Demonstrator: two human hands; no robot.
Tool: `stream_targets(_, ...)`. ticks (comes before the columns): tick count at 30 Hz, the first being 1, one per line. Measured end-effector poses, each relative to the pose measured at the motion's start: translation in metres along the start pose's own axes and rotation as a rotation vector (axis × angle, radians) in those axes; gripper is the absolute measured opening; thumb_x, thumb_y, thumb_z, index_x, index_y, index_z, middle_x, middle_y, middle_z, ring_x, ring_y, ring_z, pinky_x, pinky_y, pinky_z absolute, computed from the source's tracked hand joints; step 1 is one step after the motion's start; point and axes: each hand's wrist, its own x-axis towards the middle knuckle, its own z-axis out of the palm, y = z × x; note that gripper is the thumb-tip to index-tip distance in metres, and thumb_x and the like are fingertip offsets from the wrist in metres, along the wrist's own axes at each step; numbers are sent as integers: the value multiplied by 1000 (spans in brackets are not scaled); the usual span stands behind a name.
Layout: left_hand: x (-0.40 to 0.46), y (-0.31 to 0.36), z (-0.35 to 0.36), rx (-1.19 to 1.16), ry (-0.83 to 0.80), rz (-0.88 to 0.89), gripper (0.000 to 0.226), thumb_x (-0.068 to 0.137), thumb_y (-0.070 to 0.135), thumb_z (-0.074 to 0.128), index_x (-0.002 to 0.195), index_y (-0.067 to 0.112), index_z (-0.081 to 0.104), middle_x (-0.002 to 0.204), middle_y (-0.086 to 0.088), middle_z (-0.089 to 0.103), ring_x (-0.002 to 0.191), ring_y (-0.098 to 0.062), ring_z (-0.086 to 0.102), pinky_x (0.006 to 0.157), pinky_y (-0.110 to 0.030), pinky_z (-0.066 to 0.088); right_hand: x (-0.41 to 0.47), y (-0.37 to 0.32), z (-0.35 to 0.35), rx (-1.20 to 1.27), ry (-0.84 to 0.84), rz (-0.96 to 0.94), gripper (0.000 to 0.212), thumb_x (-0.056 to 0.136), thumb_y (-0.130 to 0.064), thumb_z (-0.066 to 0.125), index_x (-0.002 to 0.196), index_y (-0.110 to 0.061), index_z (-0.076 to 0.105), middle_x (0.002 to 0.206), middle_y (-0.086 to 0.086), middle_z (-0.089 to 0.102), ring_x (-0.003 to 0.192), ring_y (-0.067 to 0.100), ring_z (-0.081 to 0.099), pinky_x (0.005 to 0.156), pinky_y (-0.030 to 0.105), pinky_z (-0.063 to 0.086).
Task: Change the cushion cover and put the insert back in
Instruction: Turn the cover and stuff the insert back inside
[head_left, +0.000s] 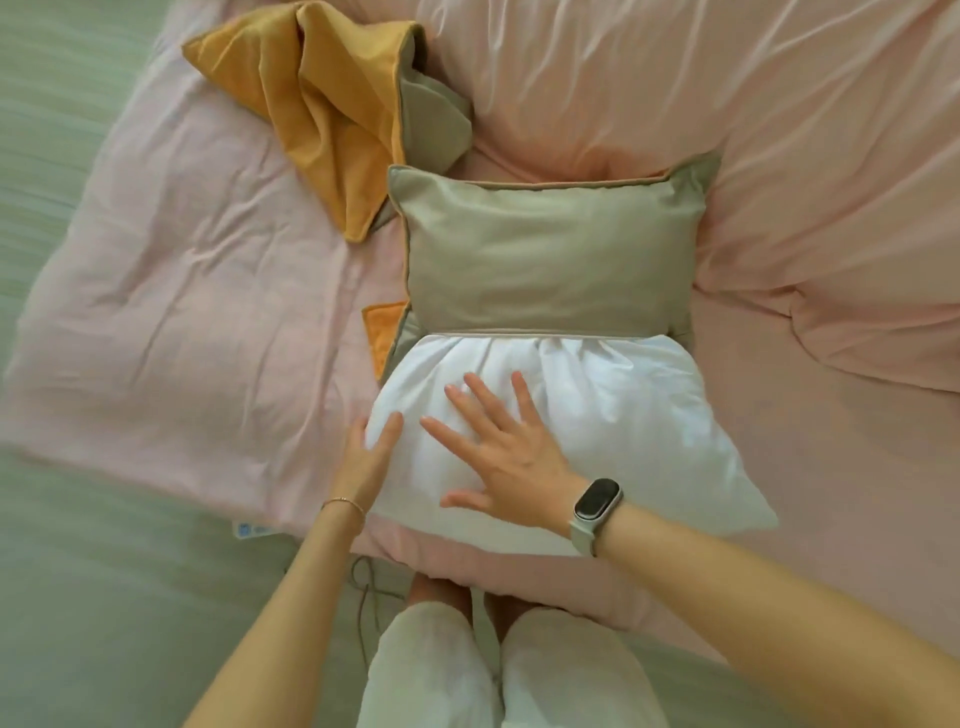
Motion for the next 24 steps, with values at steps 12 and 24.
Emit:
stream_targets(12, 7, 43, -39, 75, 195, 561, 26, 84, 15, 48, 103, 4, 61, 85, 3, 59, 81, -18, 52, 65, -18, 36, 127, 38, -52, -82, -223, -85, 59, 93, -56, 30, 137, -18, 43, 122, 4, 60, 129, 23, 39, 112, 43, 15)
stream_targets(24, 30, 172, -45, 273, 129, 1114, 29, 75, 21, 43, 92, 21, 66, 86, -5, 70, 83, -11, 54, 87, -49, 41, 89, 34, -122, 131, 396, 267, 55, 90, -32, 41, 41, -9, 45, 41, 6, 43, 37, 26, 44, 48, 18, 23)
